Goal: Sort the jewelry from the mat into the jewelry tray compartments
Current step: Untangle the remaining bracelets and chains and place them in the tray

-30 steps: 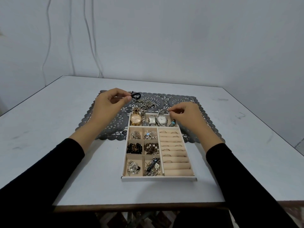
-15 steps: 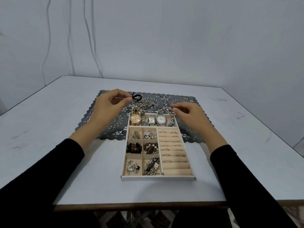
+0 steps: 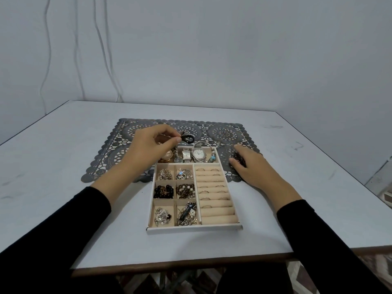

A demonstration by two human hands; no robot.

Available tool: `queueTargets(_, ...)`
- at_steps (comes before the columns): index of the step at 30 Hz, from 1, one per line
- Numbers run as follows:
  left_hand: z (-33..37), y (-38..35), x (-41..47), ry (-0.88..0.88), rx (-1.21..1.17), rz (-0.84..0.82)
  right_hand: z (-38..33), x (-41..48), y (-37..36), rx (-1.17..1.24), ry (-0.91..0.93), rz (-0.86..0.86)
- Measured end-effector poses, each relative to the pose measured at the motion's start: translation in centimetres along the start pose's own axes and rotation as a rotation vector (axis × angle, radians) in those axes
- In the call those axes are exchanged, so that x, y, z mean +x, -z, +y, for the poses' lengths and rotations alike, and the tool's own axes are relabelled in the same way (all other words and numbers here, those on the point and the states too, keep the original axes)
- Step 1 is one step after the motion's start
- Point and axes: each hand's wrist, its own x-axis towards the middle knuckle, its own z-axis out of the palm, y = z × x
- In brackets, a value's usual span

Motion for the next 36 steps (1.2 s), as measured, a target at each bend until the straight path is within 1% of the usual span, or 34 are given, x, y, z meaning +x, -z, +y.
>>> queueTargets(3, 0.6, -1.0, 0.1, -0.030, 0.073, -0.073, 0.3, 0.0, -0.3, -0.016, -0.013, -0.021)
queueTargets(7, 0.9, -2.2, 0.4, -0.100, 0.248, -0.203, 0.3, 0.1, -0.5, -0.004, -0.010, -0.023)
queueTargets(10, 1.0, -2.5, 0.6, -0.145, 0.324, -0.236, 0.4, 0.0, -0.6, 0.003, -0.013, -0.019)
queueTargets(15, 0.8, -2.6, 0.8, -0.163, 0.356, -0.244, 0.2, 0.0, -0.5, 0.004, -0.009, -0.018)
queueTargets(26, 0.3, -1.5, 1.3, -0.133, 0.335, -0.416, 0.0, -0.1, -0.4, -0.003, -0.015, -0.015)
queueTargets(36, 0.0, -0.8, 1.5, -0.118, 0.336, -0.457, -0.3, -0.3, -0.1, 0.015, -0.004, 0.018)
